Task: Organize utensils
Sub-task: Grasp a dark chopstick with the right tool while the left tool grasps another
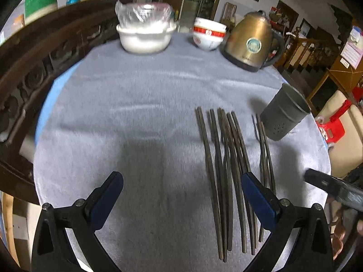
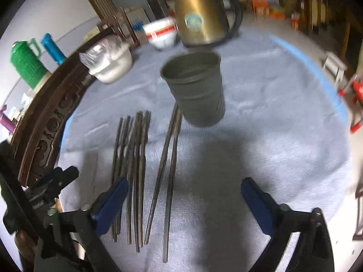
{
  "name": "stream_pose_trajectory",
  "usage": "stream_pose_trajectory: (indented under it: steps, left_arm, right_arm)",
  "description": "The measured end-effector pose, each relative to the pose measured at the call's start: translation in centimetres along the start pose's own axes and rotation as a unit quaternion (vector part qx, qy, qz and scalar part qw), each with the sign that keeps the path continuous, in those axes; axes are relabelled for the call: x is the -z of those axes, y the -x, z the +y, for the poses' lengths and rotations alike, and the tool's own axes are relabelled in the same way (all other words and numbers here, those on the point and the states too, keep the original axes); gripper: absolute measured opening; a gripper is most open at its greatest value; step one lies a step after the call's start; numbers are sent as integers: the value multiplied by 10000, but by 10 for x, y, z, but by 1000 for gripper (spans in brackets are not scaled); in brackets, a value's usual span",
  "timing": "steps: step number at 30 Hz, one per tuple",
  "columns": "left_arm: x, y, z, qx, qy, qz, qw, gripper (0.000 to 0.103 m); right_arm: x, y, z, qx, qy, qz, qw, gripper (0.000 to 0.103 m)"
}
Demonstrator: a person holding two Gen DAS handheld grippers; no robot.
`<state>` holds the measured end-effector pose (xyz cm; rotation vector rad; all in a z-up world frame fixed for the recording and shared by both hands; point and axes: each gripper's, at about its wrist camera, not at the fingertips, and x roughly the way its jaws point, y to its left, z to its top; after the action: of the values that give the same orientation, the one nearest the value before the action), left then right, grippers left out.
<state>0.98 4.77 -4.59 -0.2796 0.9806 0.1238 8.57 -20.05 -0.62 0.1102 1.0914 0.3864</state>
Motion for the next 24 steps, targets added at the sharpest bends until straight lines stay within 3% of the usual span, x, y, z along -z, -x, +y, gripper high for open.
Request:
stream_pose_trajectory:
  steps: [3,11,14,17,19,24]
  left_arm:
    - [2,-7,3,31,53,175,9998,103]
    - [-2,-21,8,169,189,515,9984,103]
    - [-6,-28,3,223,114,686,9973,101]
    - [-14,-41,-2,348,119,1053,9938,85]
    - [-20,-50,-4,406,188,1284,9907,67]
    - [-37,-70,-12,361,324,1649,9851,60]
  right_arm:
    - [-9,-31,-2,-231,-219,626,9975,53]
    - [-28,-78,7,-42,-279,1245,9918,37]
    - [-34,-85,11,103,-158,1364,9905,21]
    - [-36,-86,15,269,39,1481,9886,8]
    - [-37,-86,16,283,167,1556,9873,8]
    - [-34,-83,11,211,332,1610,9862,8]
